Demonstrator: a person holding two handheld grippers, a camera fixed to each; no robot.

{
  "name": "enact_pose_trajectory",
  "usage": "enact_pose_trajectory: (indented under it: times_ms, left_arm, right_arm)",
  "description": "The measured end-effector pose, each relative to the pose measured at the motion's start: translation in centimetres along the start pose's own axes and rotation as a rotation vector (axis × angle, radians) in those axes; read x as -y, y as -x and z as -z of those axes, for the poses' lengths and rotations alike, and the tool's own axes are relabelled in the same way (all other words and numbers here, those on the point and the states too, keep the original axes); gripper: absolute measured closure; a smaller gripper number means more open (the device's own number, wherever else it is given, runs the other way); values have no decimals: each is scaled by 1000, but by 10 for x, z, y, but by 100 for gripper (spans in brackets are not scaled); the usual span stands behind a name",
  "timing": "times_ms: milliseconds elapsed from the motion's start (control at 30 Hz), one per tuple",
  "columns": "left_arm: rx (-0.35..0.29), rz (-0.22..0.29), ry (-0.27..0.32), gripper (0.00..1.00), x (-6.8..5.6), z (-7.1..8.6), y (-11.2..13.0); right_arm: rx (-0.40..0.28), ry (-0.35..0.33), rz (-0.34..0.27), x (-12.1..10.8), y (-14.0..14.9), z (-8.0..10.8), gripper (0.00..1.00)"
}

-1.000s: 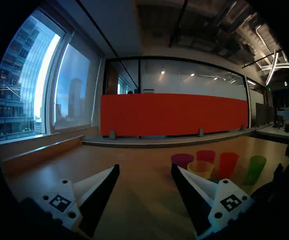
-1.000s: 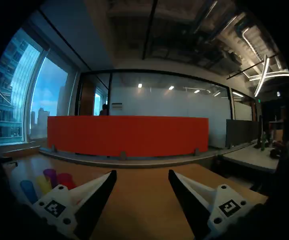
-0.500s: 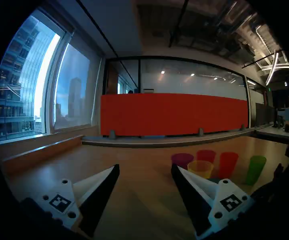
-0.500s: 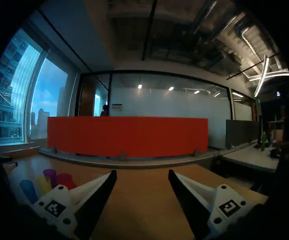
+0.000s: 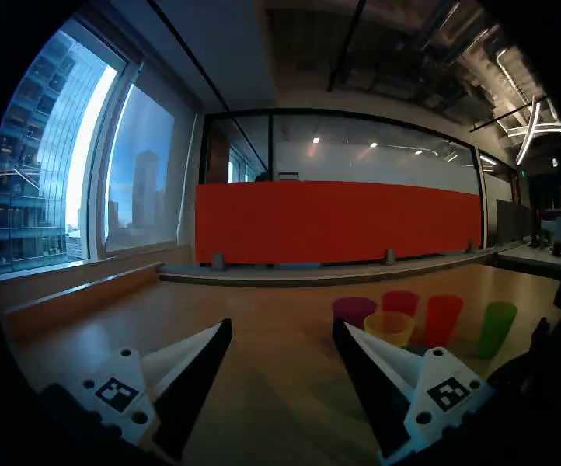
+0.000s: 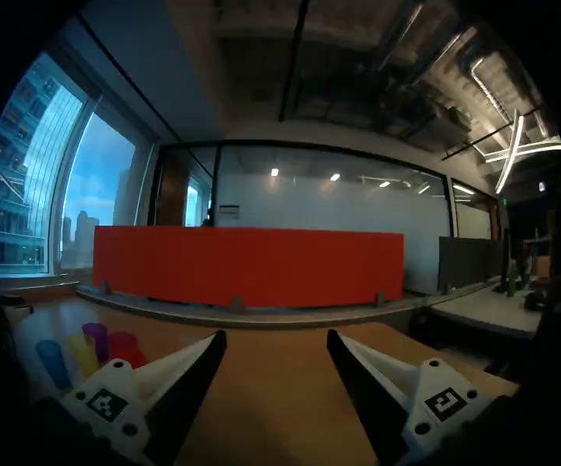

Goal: Pour water

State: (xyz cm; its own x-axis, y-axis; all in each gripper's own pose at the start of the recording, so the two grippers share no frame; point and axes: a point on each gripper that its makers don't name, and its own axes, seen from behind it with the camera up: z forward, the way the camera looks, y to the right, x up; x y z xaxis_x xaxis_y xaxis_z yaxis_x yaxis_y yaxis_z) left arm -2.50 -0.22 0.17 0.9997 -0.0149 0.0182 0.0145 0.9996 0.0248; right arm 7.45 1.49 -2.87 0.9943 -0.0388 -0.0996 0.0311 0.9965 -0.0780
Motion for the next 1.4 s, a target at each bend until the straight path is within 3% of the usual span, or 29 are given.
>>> enact_pose_trajectory:
  times_ms: [600, 1400]
  left_arm:
    - [0, 0, 0, 4, 0, 0, 0]
    - [0, 0, 0, 4, 0, 0, 0]
  right_arm:
    - [-42, -51, 4, 16, -3, -16, 0]
    - [17, -50, -24, 19, 52, -22, 0]
